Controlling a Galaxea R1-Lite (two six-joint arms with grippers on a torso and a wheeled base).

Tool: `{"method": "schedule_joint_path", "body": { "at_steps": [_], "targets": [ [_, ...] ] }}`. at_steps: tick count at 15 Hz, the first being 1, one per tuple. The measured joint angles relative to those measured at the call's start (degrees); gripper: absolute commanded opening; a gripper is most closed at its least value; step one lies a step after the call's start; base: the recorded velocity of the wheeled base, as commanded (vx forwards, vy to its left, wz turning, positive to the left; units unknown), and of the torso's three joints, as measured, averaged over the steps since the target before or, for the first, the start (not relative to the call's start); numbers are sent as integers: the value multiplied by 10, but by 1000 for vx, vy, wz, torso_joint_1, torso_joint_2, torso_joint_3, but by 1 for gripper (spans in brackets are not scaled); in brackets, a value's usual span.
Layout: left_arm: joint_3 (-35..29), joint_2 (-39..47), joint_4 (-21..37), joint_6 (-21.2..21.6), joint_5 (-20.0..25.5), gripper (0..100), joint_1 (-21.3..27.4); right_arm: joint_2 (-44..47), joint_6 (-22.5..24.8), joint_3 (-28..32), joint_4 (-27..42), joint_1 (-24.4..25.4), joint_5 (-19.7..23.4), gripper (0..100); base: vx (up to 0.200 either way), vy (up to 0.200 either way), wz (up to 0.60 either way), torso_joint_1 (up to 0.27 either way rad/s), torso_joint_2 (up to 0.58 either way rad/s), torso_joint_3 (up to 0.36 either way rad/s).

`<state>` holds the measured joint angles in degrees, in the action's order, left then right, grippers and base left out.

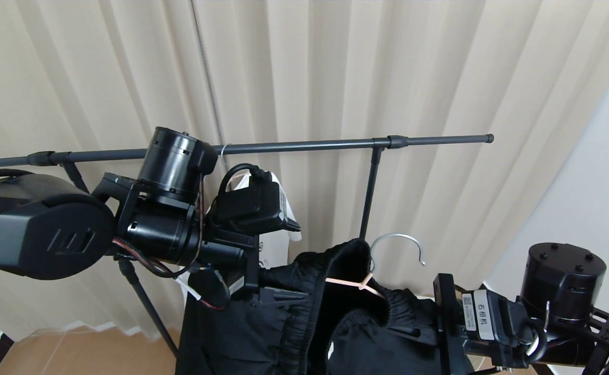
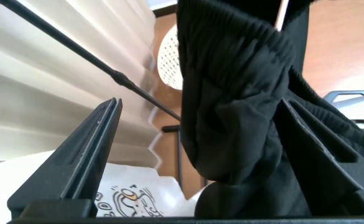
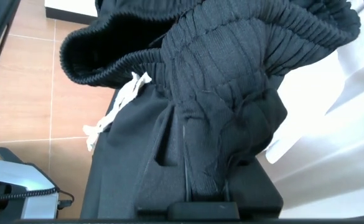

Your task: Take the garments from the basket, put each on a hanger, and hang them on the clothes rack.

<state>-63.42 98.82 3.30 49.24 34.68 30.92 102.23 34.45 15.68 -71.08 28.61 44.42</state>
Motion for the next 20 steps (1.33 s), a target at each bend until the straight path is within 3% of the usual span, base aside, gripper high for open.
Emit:
{"method": "schedule_joint_path", "body": {
  "at_steps": [8, 9, 15, 20],
  "targets": [
    [29, 9, -2, -30, 4, 100, -2, -27, 0, -6, 1, 15, -3, 0, 0, 0, 0, 0, 0, 0],
    [30, 11, -2, -33, 4, 0, -2, -28, 0, -6, 1, 17, -3, 0, 0, 0, 0, 0, 0, 0],
    [41, 9, -1, -35, 5, 0, 2, -30, -1, -3, -1, 18, -5, 0, 0, 0, 0, 0, 0, 0],
    [48, 2, -3, -36, 1, 0, 1, -29, -2, 1, 1, 19, -38, 0, 0, 0, 0, 0, 0, 0]
  ]
}}
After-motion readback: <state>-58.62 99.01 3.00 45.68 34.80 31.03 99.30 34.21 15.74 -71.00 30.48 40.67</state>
